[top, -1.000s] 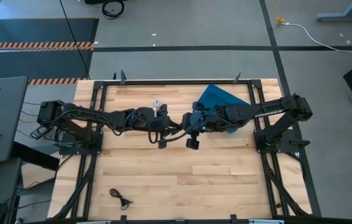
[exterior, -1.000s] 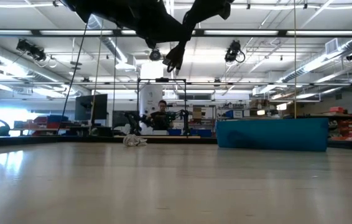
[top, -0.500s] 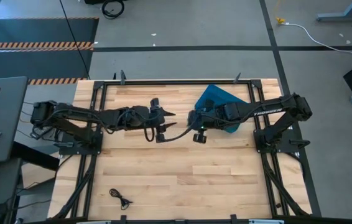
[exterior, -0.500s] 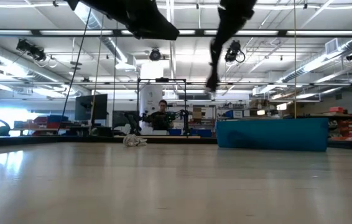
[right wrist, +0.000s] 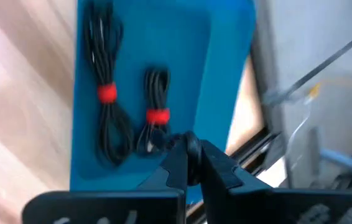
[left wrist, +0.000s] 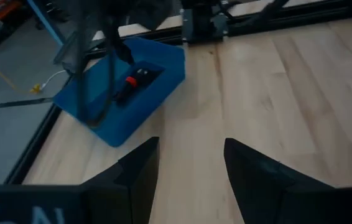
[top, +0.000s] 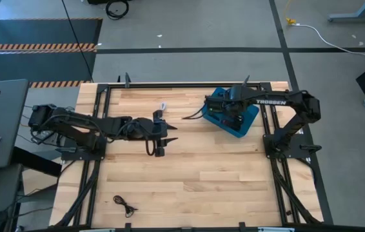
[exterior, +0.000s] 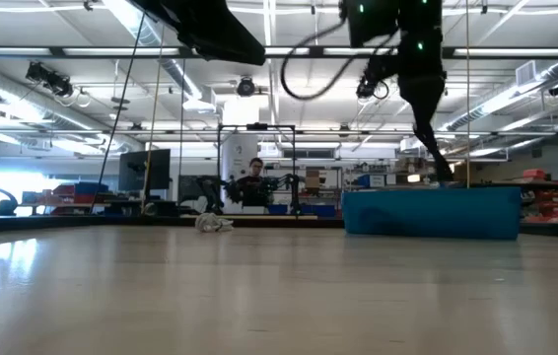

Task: Pick and place USB-C Cables
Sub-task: Put the black USB cable into the blue bin

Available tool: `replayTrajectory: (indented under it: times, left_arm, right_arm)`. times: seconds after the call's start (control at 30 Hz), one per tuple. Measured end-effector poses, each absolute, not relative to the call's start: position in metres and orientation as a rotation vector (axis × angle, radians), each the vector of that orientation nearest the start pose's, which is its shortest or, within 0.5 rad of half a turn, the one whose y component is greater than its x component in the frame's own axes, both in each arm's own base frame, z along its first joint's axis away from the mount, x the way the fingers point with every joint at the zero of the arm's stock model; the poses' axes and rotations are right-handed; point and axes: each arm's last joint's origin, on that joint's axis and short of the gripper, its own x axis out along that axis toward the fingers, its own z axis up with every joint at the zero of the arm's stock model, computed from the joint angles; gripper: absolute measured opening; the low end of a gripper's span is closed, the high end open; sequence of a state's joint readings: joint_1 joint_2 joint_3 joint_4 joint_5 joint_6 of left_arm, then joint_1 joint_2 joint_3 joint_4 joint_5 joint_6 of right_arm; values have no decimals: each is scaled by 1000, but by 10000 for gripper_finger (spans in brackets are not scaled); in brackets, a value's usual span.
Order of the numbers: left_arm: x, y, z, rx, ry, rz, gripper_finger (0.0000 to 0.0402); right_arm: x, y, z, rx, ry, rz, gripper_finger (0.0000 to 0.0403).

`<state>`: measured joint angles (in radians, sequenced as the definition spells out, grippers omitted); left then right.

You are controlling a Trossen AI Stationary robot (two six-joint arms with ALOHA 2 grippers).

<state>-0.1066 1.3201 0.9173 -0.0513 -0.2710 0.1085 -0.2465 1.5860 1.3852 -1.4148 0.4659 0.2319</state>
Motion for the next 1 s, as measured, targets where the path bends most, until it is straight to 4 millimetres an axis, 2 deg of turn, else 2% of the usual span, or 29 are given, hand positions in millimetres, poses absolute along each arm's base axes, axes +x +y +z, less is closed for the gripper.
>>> replayTrajectory:
  times: [0.27,0.53,0.6,0.87,1.0]
  left_arm:
    - [288,-33,276,205,452,104,190]
    - [288,-34,276,208,453,100,190]
    - [287,-34,276,209,458,99,190]
    - [285,-33,271,220,512,96,190]
    - [284,-33,269,218,529,97,190]
  right_arm:
    - [230,-115,249,105,1741,-765,22]
    - [229,-129,237,121,1693,-756,25]
    - [230,-132,236,129,1664,-768,43]
    - [234,-140,235,160,1595,-736,160]
    - [237,-142,235,154,1553,-745,200]
